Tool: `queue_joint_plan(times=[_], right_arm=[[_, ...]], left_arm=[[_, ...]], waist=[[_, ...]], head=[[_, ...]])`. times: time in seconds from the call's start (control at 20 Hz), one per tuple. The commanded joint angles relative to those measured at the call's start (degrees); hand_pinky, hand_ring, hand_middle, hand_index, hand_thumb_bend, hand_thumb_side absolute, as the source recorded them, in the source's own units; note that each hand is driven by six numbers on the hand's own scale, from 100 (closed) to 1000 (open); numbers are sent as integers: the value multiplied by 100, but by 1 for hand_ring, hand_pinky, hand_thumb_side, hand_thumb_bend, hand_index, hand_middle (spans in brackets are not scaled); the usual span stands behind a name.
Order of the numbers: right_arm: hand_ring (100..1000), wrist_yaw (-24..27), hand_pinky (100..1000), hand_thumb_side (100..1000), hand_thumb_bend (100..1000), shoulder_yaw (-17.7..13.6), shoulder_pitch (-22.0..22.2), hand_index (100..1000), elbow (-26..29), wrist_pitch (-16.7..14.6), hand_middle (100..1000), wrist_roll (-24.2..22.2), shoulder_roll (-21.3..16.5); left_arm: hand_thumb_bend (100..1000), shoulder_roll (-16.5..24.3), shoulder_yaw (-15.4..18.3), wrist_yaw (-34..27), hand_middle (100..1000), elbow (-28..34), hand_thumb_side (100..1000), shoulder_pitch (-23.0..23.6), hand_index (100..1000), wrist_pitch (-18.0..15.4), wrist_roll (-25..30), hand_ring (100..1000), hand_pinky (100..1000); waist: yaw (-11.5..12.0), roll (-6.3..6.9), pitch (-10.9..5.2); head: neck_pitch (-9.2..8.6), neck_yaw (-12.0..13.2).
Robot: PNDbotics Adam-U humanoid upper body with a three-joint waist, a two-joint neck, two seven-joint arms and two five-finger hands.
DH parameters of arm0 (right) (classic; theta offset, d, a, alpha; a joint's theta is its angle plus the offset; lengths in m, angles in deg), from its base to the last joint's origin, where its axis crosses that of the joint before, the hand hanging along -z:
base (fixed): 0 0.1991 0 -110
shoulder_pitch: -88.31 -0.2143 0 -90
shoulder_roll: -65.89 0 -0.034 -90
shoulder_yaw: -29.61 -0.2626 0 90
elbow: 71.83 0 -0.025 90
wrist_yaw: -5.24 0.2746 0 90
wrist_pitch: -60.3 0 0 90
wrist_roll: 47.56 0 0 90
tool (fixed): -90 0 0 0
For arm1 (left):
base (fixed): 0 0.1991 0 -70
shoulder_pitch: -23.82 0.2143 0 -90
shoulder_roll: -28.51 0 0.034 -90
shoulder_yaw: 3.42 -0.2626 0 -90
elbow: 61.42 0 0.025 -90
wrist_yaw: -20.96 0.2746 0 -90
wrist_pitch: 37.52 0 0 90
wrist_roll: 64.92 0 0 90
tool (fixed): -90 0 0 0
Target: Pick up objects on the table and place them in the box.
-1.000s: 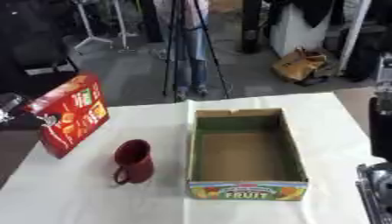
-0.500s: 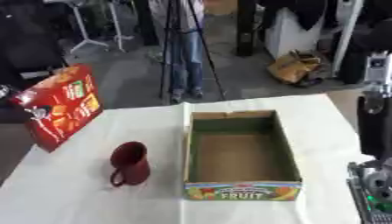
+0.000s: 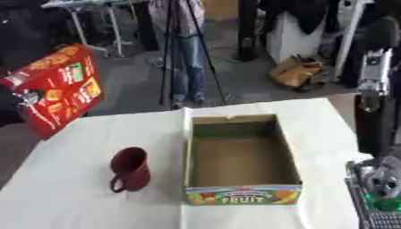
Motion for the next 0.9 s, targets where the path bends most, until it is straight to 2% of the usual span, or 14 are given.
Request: queue_joint_plan(times=[0.05, 0.5, 0.9], right_arm=[[922, -15, 990, 1000, 100, -28, -33, 856, 95, 7, 871, 4, -105], [922, -11, 991, 1000, 100, -24, 13, 856, 95, 20, 872, -3, -114], [923, -13, 992, 1000, 100, -17, 33, 856, 95, 44, 872, -3, -99]], left_arm=[[185, 307, 26, 19, 400, 196, 465, -217, 492, -11, 83, 311, 105], [197, 317, -2, -6, 396, 417, 454, -488, 491, -67, 272, 308, 101], [203, 133, -114, -167, 394, 675, 451, -845, 490, -122, 431, 307, 100]], waist=[[12, 7, -145], [25, 77, -227], [-12, 113, -289]], head=[[66, 2], [121, -32], [171, -54]])
